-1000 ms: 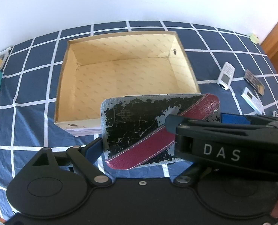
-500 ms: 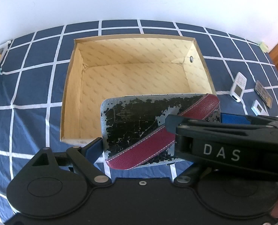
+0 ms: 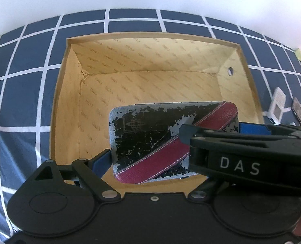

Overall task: Organize objects
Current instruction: 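Carry the held phone with the right tool over the box and lower it inside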

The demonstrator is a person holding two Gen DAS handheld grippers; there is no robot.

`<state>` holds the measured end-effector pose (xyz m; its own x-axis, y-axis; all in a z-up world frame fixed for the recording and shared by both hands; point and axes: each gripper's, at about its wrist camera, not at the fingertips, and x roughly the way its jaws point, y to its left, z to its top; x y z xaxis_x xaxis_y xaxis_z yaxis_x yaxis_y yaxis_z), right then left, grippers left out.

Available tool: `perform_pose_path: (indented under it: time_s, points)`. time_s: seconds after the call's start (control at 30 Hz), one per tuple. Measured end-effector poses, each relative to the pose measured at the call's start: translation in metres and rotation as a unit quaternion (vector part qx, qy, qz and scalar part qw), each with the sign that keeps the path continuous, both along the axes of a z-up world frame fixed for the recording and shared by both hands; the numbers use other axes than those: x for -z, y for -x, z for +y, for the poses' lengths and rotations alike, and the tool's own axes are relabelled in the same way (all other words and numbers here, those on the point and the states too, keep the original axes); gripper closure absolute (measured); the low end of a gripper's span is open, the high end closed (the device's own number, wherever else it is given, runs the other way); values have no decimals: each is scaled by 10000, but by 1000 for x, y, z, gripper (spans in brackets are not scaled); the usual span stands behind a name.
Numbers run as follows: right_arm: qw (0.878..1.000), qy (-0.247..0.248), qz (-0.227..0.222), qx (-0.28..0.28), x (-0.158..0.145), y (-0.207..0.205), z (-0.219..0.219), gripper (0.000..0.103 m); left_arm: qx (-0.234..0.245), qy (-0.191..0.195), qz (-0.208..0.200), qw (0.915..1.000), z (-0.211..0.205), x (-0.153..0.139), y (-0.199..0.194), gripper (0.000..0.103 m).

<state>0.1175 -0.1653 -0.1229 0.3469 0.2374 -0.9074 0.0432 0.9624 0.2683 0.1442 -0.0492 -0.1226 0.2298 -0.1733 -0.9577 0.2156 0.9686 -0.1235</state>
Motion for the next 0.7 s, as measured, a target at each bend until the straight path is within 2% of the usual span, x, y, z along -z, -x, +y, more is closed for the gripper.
perform_pose_path:
  time_s: [0.37, 0.7]
  points:
    - [9997, -19, 229, -38, 42, -59, 2, 22, -90, -14, 216, 9997, 2, 39, -55, 15]
    - [9993, -64, 346, 112, 74, -100, -1, 22, 37, -62, 300, 9995, -3, 68, -95, 15]
